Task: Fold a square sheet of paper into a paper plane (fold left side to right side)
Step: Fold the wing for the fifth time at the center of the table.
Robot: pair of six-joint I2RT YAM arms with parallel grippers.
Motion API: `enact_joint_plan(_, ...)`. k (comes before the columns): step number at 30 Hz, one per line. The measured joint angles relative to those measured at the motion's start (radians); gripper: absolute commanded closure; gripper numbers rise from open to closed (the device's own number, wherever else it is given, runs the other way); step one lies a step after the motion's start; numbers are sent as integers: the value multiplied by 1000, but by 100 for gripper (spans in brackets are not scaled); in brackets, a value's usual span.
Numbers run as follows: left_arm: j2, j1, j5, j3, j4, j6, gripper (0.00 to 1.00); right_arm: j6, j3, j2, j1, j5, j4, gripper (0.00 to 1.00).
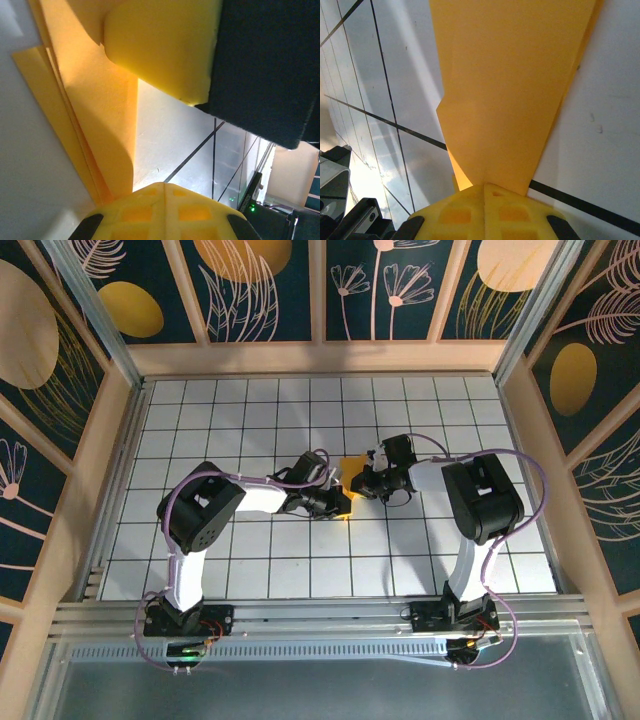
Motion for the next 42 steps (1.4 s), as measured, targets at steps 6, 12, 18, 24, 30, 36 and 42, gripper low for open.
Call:
enact_joint_plan(6,0,0,-1,-3,0,0,100,0,0,1,0,-1,0,100)
enact_joint_plan(12,0,0,-4,-5,0,0,100,0,1,2,0,-1,0,100)
enact_joint_plan(18,0,-1,-5,-5,0,0,100,0,1,2,0,-1,-1,100)
enact_joint_plan(24,0,-2,-12,-5,-2,0,100,0,1,2,0,-1,-1,100)
enact_joint_plan(30,0,-3,-23,-14,-3,0,100,0,1,2,0,-1,-2,100)
enact_joint_plan(36,0,-5,-26,-19,-3,0,100,-3,5,3,0,0,-8,100)
enact_joint_plan(42,0,-12,-33,-19,-3,1,100,-12,8,4,0,0,-14,100)
